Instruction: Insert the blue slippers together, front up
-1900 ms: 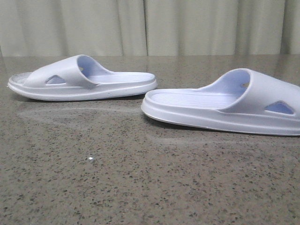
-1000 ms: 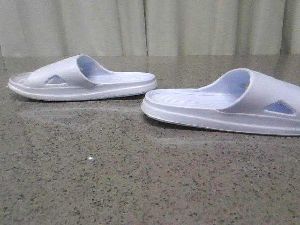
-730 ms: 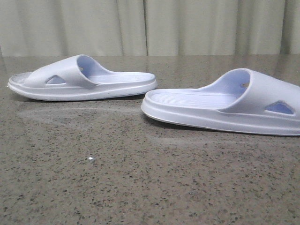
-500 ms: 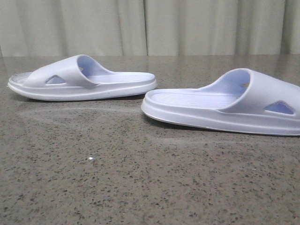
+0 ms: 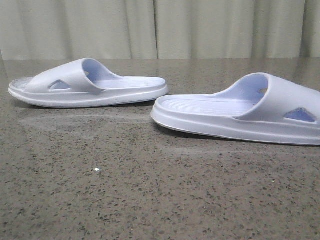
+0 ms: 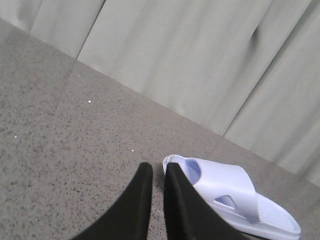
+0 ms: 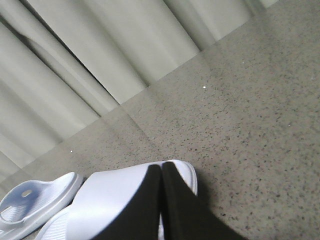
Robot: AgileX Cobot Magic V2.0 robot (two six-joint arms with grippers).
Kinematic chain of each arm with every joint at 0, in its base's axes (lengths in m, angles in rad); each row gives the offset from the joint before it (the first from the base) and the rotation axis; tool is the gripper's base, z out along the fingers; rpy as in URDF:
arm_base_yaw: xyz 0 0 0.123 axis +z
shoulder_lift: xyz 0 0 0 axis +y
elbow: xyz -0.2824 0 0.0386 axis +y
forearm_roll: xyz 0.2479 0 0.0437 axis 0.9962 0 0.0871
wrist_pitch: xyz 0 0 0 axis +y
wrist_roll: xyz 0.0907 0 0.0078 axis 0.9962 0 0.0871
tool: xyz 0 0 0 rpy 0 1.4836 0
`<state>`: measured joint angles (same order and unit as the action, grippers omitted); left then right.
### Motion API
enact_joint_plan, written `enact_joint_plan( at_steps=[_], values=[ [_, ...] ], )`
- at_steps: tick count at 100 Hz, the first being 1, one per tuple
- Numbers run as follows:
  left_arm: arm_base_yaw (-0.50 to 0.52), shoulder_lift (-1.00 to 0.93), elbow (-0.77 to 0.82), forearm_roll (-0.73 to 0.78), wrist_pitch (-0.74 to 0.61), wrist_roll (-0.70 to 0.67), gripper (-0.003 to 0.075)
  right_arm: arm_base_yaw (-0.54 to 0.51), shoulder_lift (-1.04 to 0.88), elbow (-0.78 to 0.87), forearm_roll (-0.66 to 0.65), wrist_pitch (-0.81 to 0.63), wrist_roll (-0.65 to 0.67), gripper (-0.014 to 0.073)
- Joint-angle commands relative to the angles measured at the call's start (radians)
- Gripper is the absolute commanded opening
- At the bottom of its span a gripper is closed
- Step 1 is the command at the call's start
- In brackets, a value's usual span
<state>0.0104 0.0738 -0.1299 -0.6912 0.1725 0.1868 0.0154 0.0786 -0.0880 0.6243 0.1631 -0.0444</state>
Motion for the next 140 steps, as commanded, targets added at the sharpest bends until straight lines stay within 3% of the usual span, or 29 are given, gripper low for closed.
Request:
enact_joint_plan(
  at_steps=[1, 21, 49, 64, 80, 95, 112, 128, 140],
  values=[
    [-0.008, 0.118, -0.116, 0.081, 0.002, -0.007, 0.0015, -0.002, 0.137, -0.099, -0.012, -0.025, -0.005, -0.0076],
    [-0.008, 0.375, -0.320, 0.301, 0.173, -0.005, 0.0015, -0.002, 0.445, -0.295, -0.126, 0.114, -0.005, -0.0078],
    [-0.008, 0.534, -0.410, 0.295, 0.201, -0.005, 0.0016, -0.002, 0.637, -0.484, -0.170, 0.319, -0.039, -0.0074],
    [-0.008, 0.584, -0.410, 0.291, 0.201, -0.003, 0.0022, -0.002, 0.649, -0.526, -0.183, 0.383, -0.058, 0.0046],
    [-0.008, 0.625, -0.410, 0.254, 0.201, 0.026, 0.0141, -0.002, 0.678, -0.527, -0.195, 0.398, -0.058, 0.0213],
    [-0.008, 0.665, -0.410, 0.093, 0.216, 0.157, 0.0294, -0.004, 0.743, -0.527, -0.203, 0.404, -0.058, 0.0222],
    [-0.008, 0.709, -0.410, 0.031, 0.240, 0.219, 0.0309, -0.050, 0.807, -0.534, -0.199, 0.394, -0.070, 0.0224],
    [-0.008, 0.728, -0.411, 0.021, 0.242, 0.234, 0.0309, -0.153, 0.862, -0.534, -0.069, 0.443, -0.231, 0.0223],
    [-0.008, 0.746, -0.414, 0.021, 0.242, 0.237, 0.0309, -0.269, 0.929, -0.534, 0.191, 0.529, -0.478, 0.0223]
  ],
)
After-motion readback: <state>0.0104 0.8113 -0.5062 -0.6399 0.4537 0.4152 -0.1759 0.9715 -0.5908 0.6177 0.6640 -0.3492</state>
